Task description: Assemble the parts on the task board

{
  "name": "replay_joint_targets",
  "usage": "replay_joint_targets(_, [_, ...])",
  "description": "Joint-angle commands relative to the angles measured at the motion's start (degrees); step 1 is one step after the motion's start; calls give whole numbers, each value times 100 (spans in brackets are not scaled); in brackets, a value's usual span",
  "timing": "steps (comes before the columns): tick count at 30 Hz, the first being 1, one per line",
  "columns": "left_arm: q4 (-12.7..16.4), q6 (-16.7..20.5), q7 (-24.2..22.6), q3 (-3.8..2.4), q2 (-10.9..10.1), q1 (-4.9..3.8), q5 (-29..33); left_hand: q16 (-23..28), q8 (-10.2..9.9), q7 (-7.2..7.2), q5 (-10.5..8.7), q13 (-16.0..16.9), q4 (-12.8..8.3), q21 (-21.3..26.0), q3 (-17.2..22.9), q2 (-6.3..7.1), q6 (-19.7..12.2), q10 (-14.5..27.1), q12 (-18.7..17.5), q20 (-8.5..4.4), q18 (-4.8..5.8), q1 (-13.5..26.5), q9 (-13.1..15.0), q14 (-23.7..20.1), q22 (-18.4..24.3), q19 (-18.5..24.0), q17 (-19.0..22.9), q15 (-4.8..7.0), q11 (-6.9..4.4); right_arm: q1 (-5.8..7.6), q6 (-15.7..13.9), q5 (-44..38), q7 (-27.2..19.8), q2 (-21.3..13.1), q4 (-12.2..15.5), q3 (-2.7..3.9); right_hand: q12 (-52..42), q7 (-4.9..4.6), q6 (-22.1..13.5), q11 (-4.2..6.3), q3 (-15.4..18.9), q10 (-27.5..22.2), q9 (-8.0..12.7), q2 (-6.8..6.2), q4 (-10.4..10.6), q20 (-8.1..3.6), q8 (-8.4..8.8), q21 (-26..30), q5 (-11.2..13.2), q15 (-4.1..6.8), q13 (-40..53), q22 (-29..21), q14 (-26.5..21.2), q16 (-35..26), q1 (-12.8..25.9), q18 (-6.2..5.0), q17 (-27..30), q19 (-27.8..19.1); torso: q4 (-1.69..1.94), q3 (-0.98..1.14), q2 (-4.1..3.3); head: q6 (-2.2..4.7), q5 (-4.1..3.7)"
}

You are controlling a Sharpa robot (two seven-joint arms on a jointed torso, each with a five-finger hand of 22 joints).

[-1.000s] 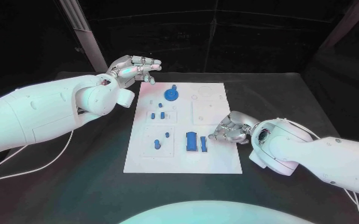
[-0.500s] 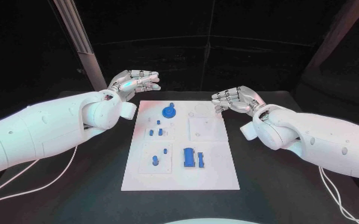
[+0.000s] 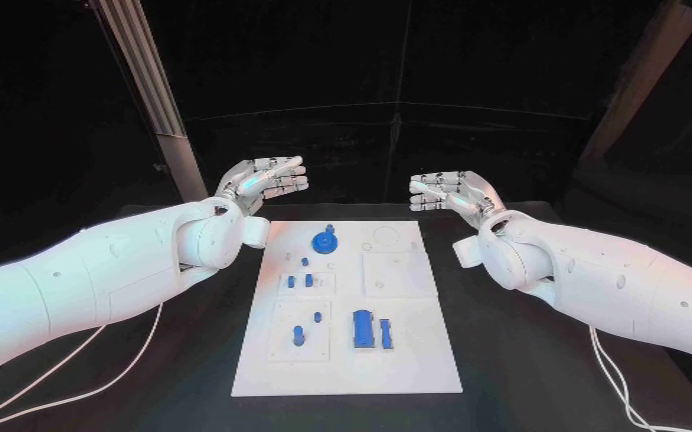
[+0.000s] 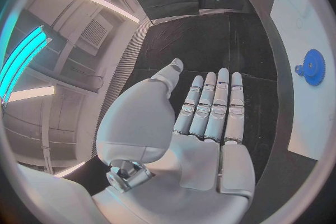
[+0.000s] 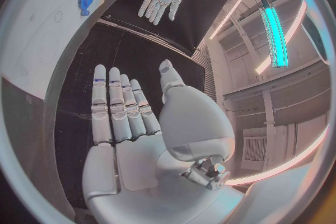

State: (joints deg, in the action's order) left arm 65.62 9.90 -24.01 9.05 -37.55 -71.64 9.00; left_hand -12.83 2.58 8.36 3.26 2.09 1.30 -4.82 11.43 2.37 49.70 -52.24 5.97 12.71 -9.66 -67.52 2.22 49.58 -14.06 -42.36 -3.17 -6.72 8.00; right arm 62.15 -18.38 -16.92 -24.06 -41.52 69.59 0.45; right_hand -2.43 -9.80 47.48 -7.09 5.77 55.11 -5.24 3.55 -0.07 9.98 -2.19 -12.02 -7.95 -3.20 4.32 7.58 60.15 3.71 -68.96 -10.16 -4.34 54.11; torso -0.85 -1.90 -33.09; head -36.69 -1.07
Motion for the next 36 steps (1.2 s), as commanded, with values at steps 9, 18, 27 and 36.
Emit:
replay_joint_targets(9, [799,1132,-198,-295,-233,367,-308,662,-258,-432,-326,-209,-130,482,-589,-237,-2562,2692,-597,-655,439,3479,-222,-2556,725,2183,317,672,-800,-84,-1157,750,-254,-138,903,-18,243,505,-2451,709,-577,-2844,524,-355,7,-515,219,621,795,320,-432,-758,-3106,-371,3557,518,434,-2792,85,190,191,232,107])
replay_joint_targets(18, [1932,2719,-461,-718,-567,908,-718,853,-258,-836,-326,-209,-130,482,-1143,-237,-3301,3472,-597,-846,966,4485,-222,-3294,934,2815,317,672,-800,-181,-2353,1545,-523,-289,1860,-41,243,980,-3148,709,-577,-3659,524,-355,7,-998,219,800,795,320,-432,-758,-3992,-371,4573,583,434,-3590,85,190,191,232,107])
replay_joint_targets(27, [2424,3409,-576,-902,-712,1143,-897,1283,-258,-836,-326,-209,-130,482,-1143,-237,-3826,4025,-597,-1271,966,5200,-222,-3818,1406,3258,317,672,-800,-199,-2573,1692,-573,-317,2036,-45,243,980,-3647,709,-577,-4233,524,-355,7,-998,219,1202,795,320,-432,-758,-4620,-371,5293,1016,434,-4158,85,190,191,232,107])
replay_joint_targets(36, [2433,3422,-578,-905,-714,1147,-900,1283,-258,-836,-326,-209,-130,482,-1143,-237,-4198,4411,-597,-1271,966,5701,-222,-4187,1406,3571,317,672,-800,-199,-2573,1692,-573,-317,2036,-45,243,980,-4002,709,-577,-4643,524,-355,7,-998,219,1202,795,320,-432,-758,-5068,-371,5807,1016,434,-4560,85,190,191,232,107])
